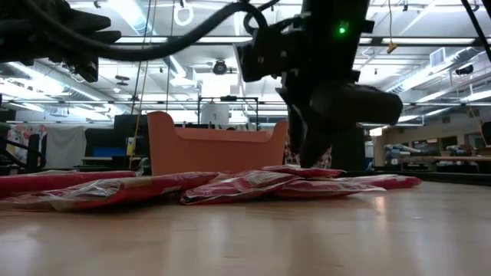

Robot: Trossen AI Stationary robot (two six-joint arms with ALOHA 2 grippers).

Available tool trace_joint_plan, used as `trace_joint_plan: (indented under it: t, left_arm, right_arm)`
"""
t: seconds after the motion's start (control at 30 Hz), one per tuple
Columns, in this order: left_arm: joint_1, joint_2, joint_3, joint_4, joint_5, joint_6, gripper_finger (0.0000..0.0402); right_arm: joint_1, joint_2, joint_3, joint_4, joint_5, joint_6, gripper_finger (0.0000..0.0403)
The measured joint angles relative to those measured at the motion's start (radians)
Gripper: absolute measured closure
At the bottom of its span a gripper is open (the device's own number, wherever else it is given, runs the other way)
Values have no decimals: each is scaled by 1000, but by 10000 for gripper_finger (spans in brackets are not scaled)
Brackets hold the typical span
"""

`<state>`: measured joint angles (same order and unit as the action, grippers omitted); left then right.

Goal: Sort popcorn bags into baskets
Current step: Put the popcorn bag into the orange bin

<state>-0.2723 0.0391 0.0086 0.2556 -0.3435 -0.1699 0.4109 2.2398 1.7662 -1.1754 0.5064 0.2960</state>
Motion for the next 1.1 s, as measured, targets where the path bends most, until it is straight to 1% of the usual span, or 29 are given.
trace_joint_plan:
  t: [0.07,0.17,0.23,0.3,0.43,0.63,0.77,0.87,1.0,1.1]
  left_arm:
    - [0,0,0,0,0,0,278]
    - [0,0,0,0,0,0,278]
    - [0,0,0,0,0,0,278]
    - [0,0,0,0,0,0,278]
    - [0,0,0,0,0,0,278]
    - [0,0,0,0,0,0,278]
    - [0,0,0,0,0,1,278]
    - [0,0,0,0,0,1,278]
    - [0,0,0,0,0,1,278]
    - [0,0,0,0,0,1,278]
  right_arm:
    - [-2,0,-11,13,3,13,216]
    - [-2,0,-21,16,52,24,192]
    - [-2,0,-31,14,90,30,184]
    - [-2,0,-42,24,113,33,182]
    - [-3,0,-83,57,117,18,188]
    - [-3,-1,-141,104,185,17,200]
    - [-4,-1,-148,107,229,21,216]
    - [-8,-1,-148,109,241,22,238]
    - [-16,-1,-148,115,240,25,282]
    - [-17,-1,-148,123,238,26,325]
